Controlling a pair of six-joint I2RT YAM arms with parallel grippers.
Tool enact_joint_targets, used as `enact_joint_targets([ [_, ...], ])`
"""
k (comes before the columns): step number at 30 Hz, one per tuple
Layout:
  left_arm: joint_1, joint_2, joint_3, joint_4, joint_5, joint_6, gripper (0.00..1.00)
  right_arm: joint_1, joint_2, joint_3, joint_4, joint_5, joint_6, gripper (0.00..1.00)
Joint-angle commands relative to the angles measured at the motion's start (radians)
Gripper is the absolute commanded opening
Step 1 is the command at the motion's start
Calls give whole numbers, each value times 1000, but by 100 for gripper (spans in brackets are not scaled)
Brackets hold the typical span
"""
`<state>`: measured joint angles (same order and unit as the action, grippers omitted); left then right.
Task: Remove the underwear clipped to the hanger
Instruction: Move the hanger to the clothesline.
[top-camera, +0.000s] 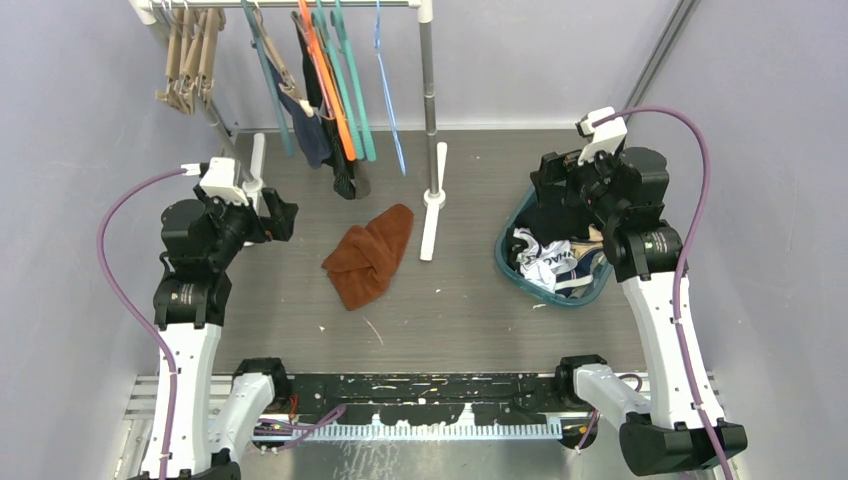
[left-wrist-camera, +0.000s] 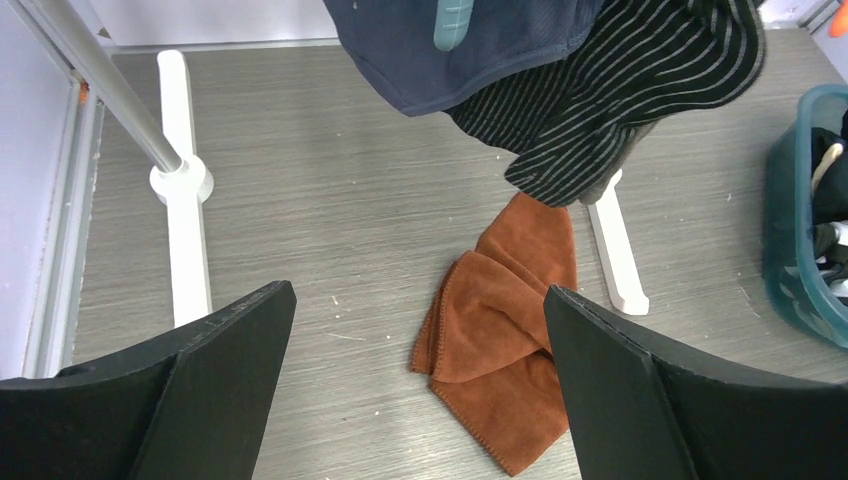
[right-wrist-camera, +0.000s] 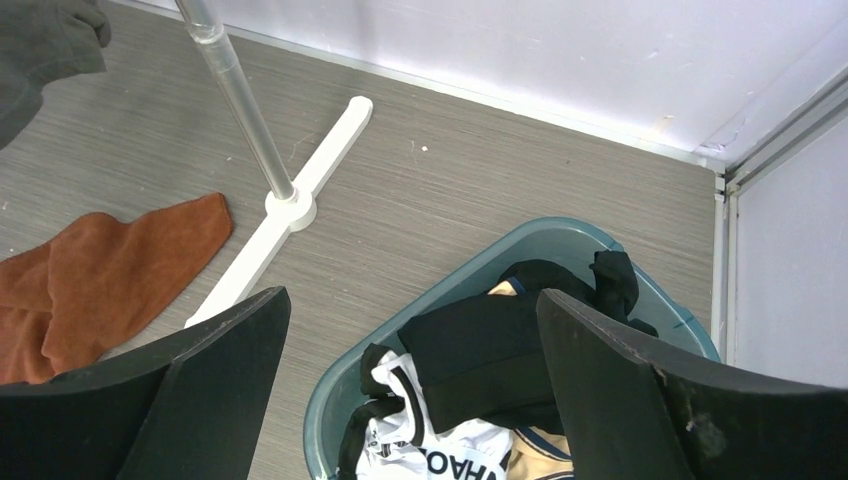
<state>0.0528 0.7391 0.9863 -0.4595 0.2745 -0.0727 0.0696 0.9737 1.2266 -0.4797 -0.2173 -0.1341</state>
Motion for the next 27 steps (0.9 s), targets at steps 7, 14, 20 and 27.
enact_joint_targets([
  [7,6,13,71,-8,-43,25,98,10,23,59,8,-36,-68,100],
  [14,6,37,125,-41,23,57,98,20,24,-91,73,-67,-129,100],
  [20,6,94,207,-71,7,83,98,24,-5,-267,164,-141,-147,100],
  [27,5,235,411,-108,-4,63,98,25,-31,-352,208,-185,-150,100],
])
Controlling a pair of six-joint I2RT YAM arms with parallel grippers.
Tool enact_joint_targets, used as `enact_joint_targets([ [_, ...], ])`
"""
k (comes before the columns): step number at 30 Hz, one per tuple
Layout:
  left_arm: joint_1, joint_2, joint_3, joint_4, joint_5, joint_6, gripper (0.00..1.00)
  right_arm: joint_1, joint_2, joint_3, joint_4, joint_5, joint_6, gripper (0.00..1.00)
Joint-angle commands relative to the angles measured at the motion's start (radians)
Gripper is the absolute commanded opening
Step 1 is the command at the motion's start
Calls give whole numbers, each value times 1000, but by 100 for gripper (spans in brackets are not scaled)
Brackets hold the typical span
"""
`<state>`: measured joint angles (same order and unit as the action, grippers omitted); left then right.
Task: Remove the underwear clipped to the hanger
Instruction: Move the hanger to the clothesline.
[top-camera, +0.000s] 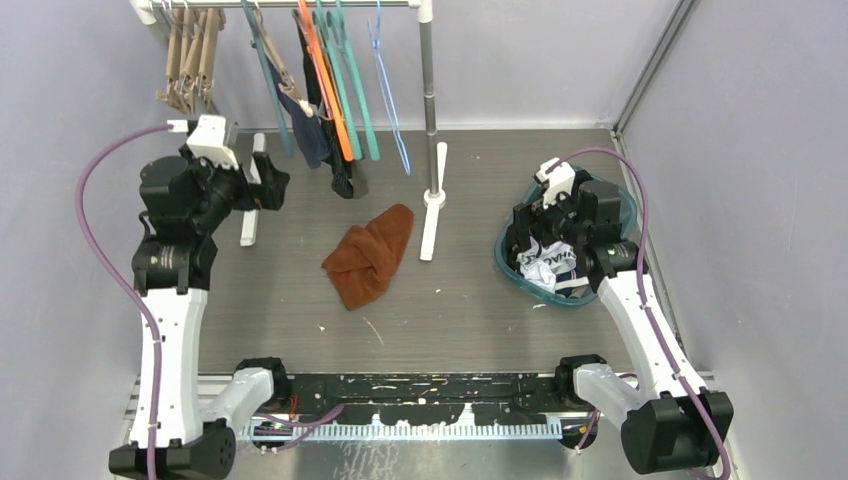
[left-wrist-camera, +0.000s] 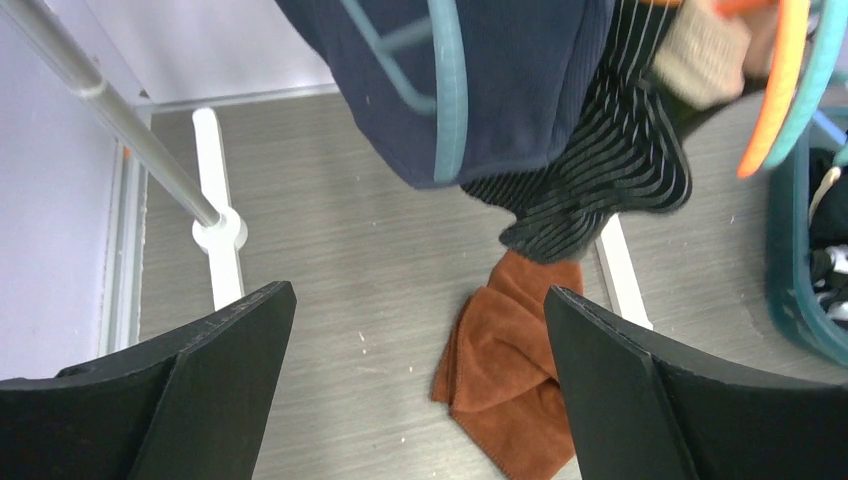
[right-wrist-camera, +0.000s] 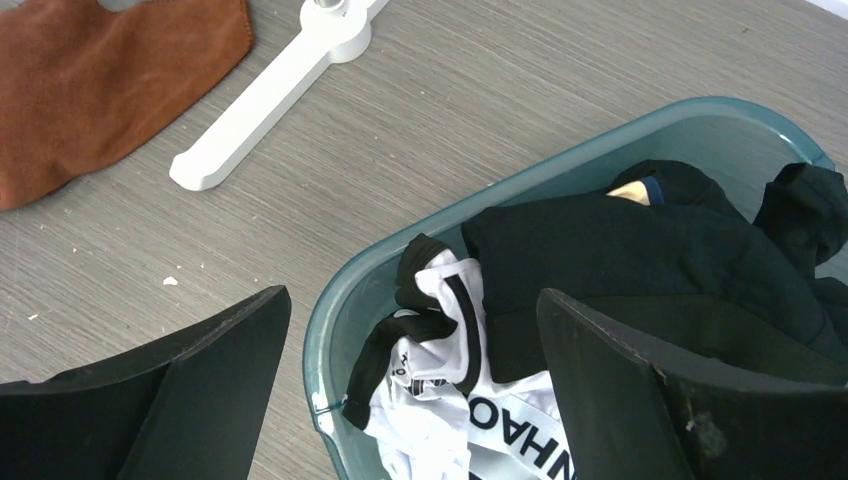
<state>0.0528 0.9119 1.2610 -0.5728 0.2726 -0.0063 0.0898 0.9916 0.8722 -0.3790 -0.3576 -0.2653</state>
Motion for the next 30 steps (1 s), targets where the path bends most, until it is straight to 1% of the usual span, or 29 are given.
enact_joint_targets([
  [1,4,88,170,5,0,-15,99,5,-50,-2,107,-48,-18,100],
  [2,4,112,201,4,3,-26,99,5,-52,-7,107,-51,-17,100],
  [5,0,181,287,-4,20,-62,95,5,-60,-19,109,-52,-22,100],
  [9,-17,262,365,-6,-2,-89,89,5,-66,-24,108,-47,-28,100],
  [11,-30,300,403,-15,-18,-86,88,5,-67,-27,107,-47,-29,100],
  [12,-42,320,422,-20,-33,-80,84,5,-67,-27,107,-47,-31,100],
  [15,-78,392,480,-33,-81,-51,81,5,-69,-29,105,-48,-34,100],
  [20,-137,478,554,-40,-242,-18,76,5,-70,-33,102,-48,-38,100],
  [22,-143,500,574,-37,-297,-20,72,5,-68,-35,101,-48,-40,100],
  [26,-143,534,584,-29,-362,-4,66,5,-64,-38,102,-47,-47,100],
  [30,-143,535,567,-20,-406,18,60,7,-62,-41,102,-43,-50,100],
])
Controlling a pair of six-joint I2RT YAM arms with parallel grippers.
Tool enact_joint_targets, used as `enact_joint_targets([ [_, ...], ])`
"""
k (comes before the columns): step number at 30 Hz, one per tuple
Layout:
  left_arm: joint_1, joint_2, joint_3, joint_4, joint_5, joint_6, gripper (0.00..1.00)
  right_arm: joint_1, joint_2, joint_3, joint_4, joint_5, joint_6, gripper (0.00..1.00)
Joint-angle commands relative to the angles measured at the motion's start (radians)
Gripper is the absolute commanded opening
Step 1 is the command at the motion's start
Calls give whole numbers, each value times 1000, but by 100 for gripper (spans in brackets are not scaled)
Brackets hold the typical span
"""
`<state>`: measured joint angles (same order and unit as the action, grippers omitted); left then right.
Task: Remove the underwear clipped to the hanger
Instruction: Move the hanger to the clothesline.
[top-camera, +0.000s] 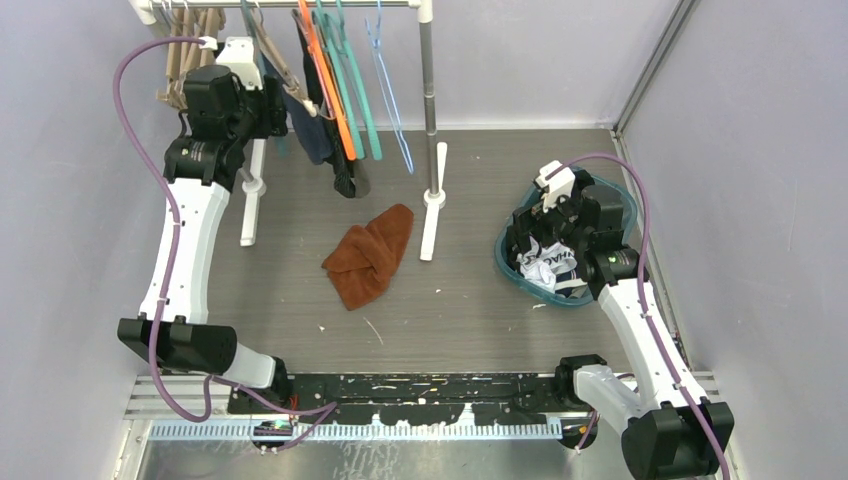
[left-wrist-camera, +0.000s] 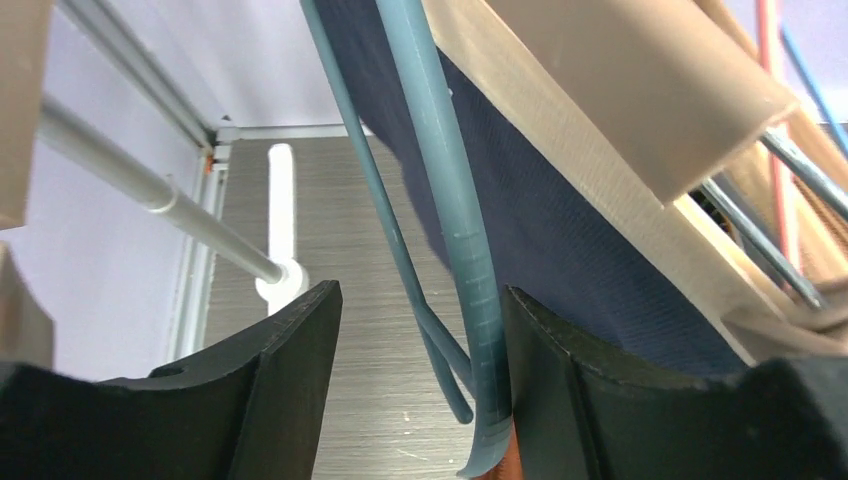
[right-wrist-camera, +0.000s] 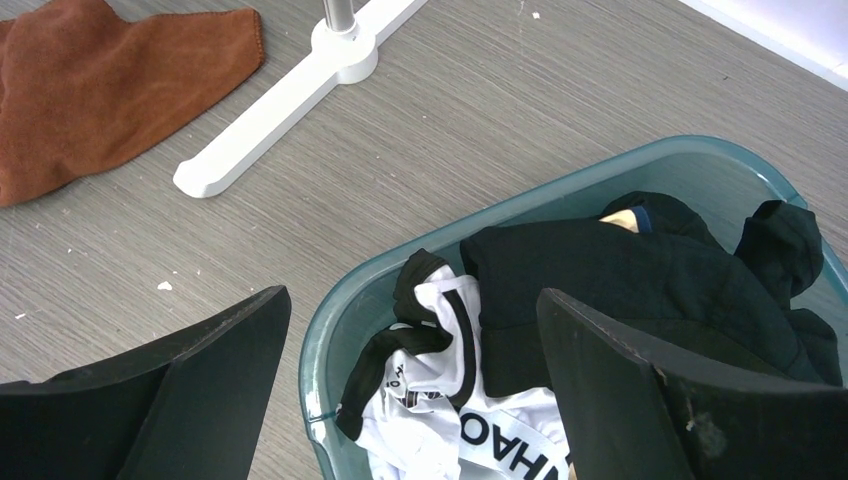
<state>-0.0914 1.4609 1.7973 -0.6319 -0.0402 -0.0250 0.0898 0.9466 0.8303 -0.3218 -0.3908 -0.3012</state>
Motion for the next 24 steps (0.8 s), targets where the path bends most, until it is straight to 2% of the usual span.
enact_joint_targets([
  [1,2,-17,23,45,-107,45,59,8,-17,1,45,-9,-16,100],
  [10,45,-25,7,70,-173,77,36,22,-9,-2,46,-2,-26,100],
  [24,156,-3,28,55,-154,70,25,36,-9,-5,41,6,-41,100],
])
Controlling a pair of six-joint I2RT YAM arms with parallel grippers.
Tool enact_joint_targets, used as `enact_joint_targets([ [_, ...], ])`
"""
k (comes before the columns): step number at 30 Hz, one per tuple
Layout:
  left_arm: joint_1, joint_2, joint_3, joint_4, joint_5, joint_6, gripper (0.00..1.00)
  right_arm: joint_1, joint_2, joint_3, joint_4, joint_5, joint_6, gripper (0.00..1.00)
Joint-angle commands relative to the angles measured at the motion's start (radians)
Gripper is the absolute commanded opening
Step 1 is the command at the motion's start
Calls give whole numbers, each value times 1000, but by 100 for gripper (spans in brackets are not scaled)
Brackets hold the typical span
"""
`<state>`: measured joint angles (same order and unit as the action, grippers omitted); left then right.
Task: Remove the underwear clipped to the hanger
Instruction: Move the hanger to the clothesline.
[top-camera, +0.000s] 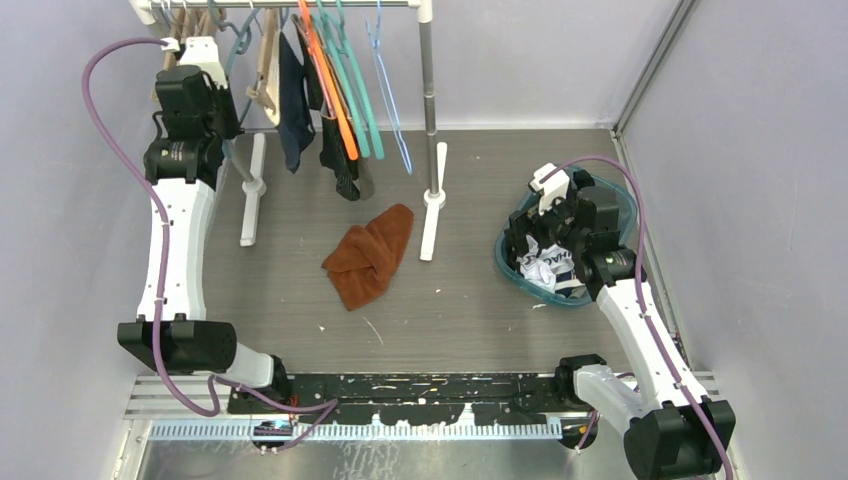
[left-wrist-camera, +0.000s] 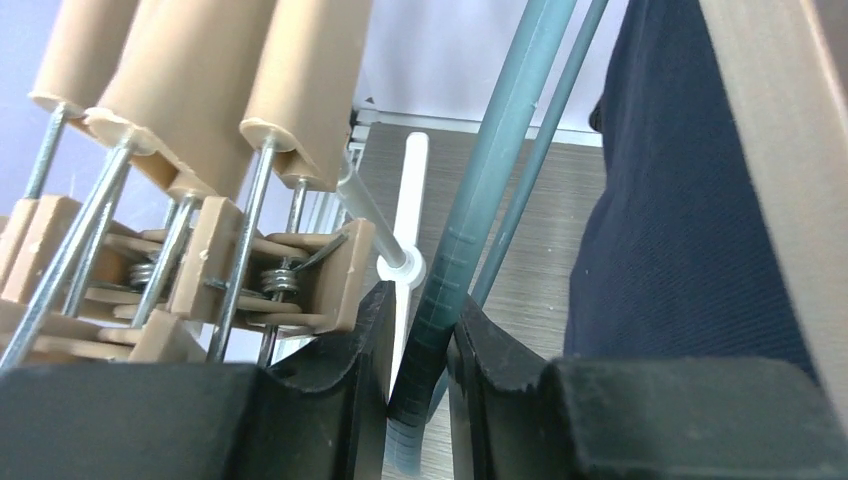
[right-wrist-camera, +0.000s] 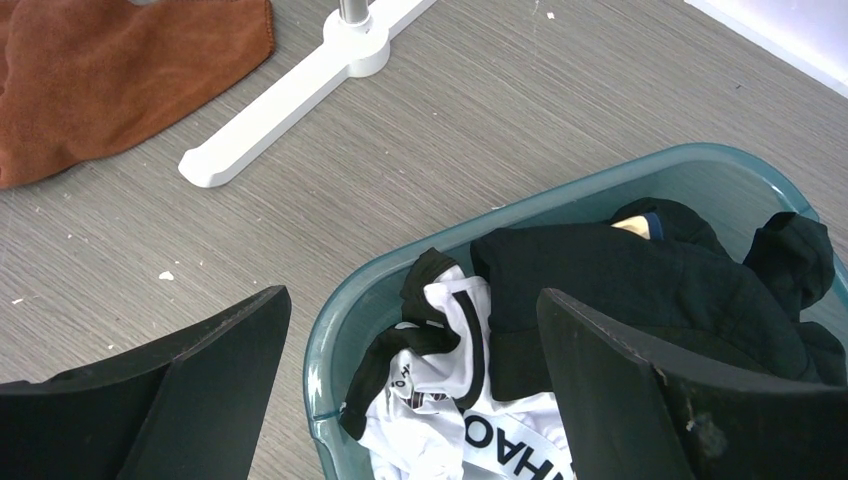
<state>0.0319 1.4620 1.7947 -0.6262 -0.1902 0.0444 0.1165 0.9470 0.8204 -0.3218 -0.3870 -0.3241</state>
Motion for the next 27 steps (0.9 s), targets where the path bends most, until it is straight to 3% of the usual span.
enact_joint_targets([
  [1,41,-4,30,49,-1,-2,24,9,-8,4,42,2,-19,100],
  [20,110,9,78,26,3,27,26,23,-4,1,39,13,-33,100],
  [27,111,25,102,24,-65,83,39,26,-1,0,37,16,-39,100],
])
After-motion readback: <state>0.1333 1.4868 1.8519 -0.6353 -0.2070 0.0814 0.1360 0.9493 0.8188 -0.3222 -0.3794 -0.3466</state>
